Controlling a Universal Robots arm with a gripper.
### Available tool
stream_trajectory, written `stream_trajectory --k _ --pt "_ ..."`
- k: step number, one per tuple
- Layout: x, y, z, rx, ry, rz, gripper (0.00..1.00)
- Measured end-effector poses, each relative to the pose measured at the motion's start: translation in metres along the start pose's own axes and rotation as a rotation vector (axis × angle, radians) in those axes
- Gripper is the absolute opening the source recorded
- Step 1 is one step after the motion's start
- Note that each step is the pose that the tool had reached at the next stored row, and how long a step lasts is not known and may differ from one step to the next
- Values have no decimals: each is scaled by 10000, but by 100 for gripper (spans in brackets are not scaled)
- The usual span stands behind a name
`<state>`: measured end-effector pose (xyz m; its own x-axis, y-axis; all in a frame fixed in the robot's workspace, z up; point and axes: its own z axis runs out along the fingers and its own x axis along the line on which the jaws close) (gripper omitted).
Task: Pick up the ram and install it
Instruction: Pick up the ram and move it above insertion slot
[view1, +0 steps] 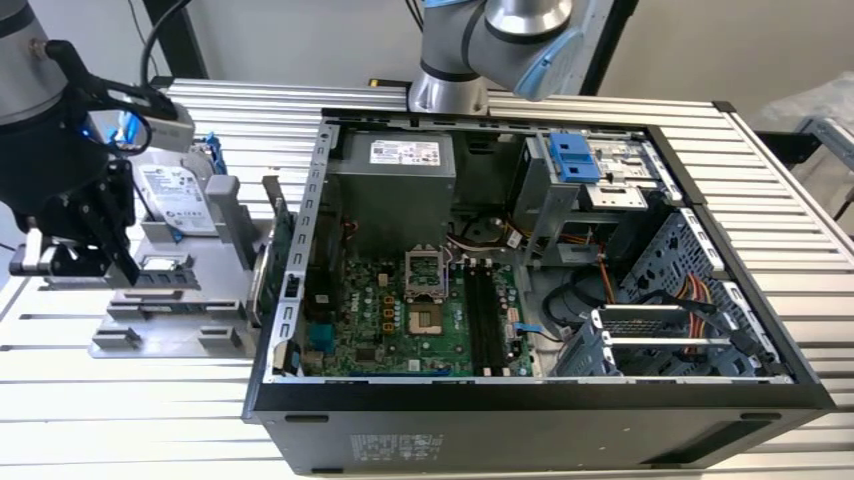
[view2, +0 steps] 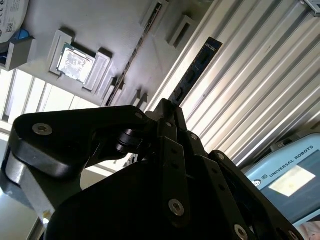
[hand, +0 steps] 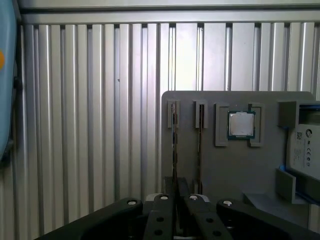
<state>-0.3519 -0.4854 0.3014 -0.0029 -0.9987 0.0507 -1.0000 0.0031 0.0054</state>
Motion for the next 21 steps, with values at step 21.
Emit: stream_trajectory --k 21 --pt "3 0 -52 0 0 0 0"
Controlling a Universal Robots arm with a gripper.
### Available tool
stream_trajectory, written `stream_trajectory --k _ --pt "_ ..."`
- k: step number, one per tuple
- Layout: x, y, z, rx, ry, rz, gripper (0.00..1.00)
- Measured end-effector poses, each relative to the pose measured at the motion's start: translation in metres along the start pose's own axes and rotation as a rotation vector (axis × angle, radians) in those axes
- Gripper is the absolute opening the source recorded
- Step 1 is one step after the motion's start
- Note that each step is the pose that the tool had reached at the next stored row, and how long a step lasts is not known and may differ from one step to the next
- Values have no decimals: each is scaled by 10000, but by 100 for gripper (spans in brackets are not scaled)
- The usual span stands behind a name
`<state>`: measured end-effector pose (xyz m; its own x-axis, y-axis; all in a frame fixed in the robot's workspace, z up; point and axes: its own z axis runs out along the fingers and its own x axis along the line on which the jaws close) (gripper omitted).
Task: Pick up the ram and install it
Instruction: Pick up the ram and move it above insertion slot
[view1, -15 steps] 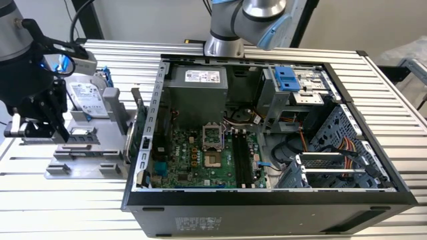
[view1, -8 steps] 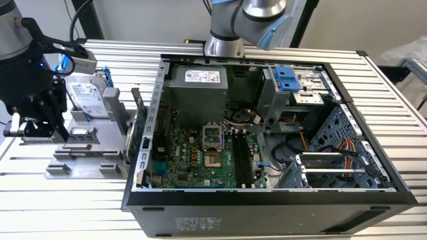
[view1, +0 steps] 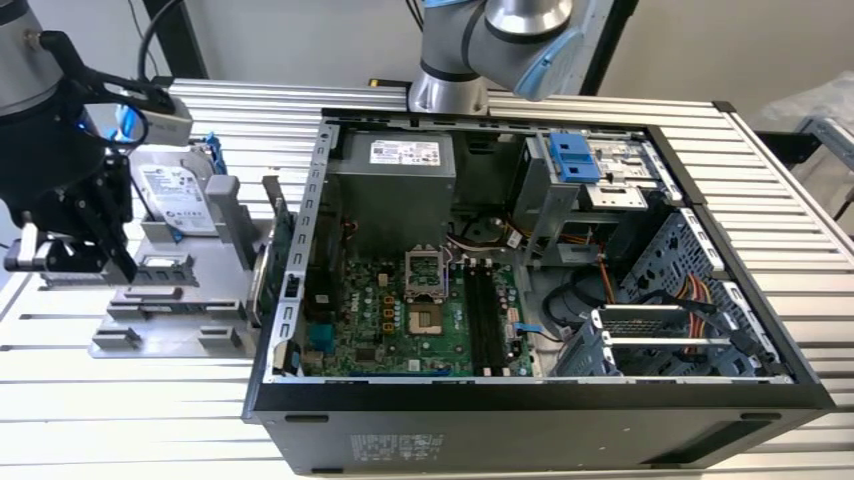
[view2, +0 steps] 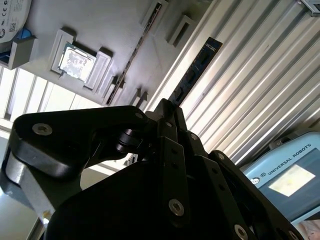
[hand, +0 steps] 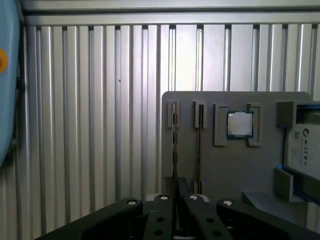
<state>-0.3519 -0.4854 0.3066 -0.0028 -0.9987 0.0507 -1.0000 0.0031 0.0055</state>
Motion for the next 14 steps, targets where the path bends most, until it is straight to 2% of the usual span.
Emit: stream_trajectory --k 14 --pt "2 1 -39 -2 2 0 0"
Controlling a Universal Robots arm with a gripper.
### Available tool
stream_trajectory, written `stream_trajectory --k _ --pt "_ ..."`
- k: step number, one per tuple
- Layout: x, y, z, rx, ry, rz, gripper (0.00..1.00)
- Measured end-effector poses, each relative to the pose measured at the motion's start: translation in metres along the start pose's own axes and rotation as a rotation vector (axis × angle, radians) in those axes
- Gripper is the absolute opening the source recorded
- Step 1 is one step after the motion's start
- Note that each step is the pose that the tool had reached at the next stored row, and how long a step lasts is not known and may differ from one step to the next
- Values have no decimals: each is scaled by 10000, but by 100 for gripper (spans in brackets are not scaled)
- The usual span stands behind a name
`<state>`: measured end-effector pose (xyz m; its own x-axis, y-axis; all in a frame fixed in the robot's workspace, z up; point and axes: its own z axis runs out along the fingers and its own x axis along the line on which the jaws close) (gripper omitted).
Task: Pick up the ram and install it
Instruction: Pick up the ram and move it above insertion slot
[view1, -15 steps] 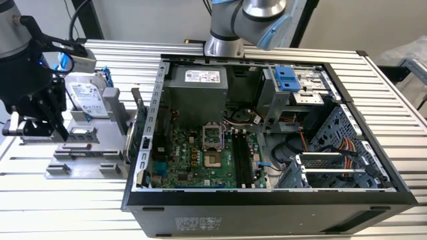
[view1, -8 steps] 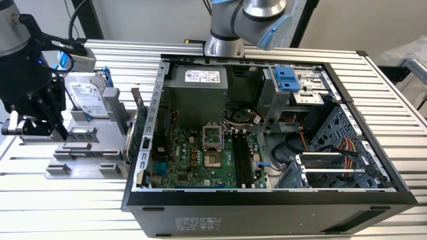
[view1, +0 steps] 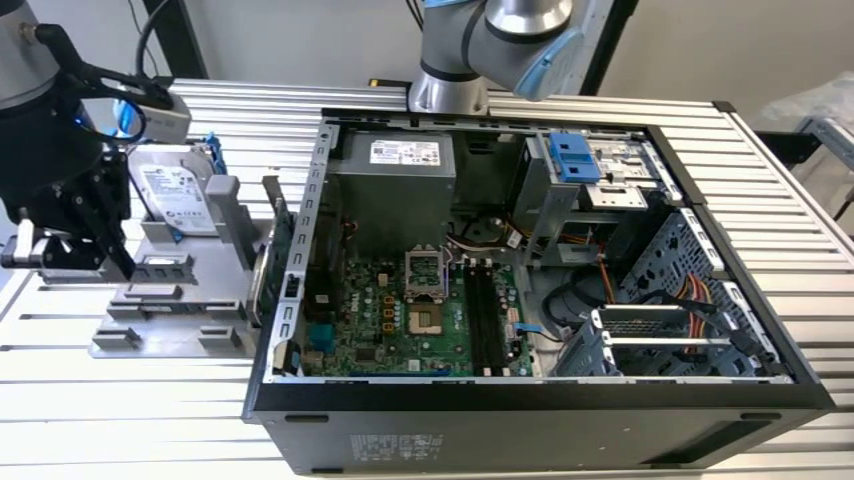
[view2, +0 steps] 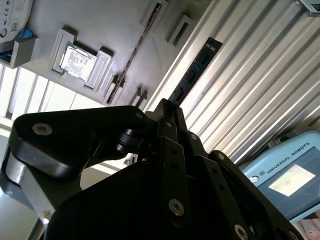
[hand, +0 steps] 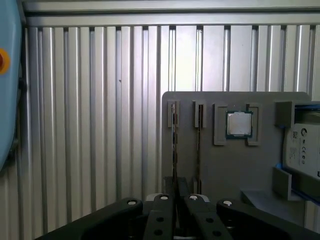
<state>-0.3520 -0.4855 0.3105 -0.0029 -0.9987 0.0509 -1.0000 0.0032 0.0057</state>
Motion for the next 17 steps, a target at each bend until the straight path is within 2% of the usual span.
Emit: stream_trajectory --k 12,17 --pt "5 0 -94 2 -3 10 0" --pt "5 1 -132 1 -45 19 0"
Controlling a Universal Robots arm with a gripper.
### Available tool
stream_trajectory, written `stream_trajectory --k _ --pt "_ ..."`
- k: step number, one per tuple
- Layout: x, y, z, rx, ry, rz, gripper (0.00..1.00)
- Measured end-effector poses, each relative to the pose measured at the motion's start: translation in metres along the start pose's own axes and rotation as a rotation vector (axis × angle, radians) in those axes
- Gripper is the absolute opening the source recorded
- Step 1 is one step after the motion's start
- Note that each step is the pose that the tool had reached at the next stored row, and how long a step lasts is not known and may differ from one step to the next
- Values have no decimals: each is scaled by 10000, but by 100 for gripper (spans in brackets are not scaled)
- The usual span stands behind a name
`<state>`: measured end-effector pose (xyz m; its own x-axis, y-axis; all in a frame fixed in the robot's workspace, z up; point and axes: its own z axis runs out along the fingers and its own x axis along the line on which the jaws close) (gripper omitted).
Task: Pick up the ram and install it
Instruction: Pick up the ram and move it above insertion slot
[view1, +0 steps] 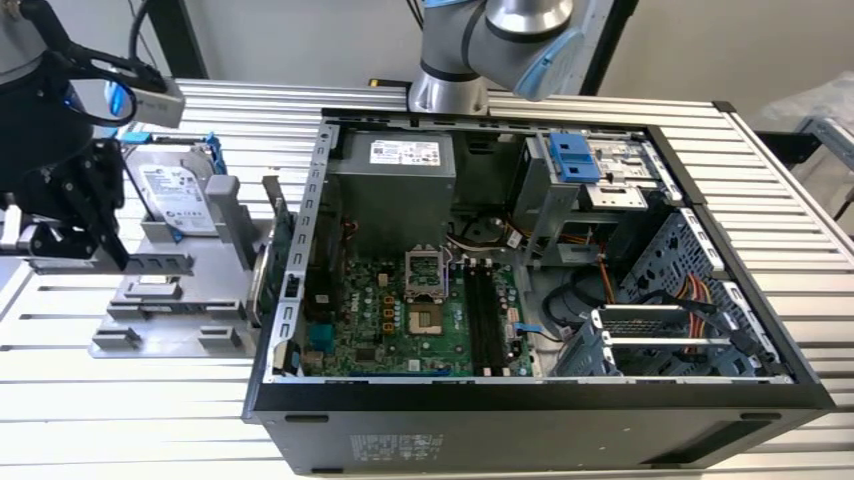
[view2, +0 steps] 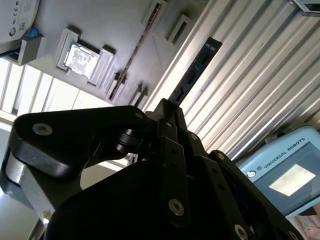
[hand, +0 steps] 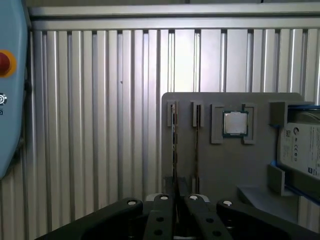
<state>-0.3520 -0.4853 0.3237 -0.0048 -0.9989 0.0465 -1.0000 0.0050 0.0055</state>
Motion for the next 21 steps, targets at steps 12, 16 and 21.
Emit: stream_trajectory --k 12,16,21 --pt "5 0 -105 -2 -408 -4 0" --pt "7 0 -157 -1 -436 -3 0" --pt "11 0 -224 -3 -435 -4 0"
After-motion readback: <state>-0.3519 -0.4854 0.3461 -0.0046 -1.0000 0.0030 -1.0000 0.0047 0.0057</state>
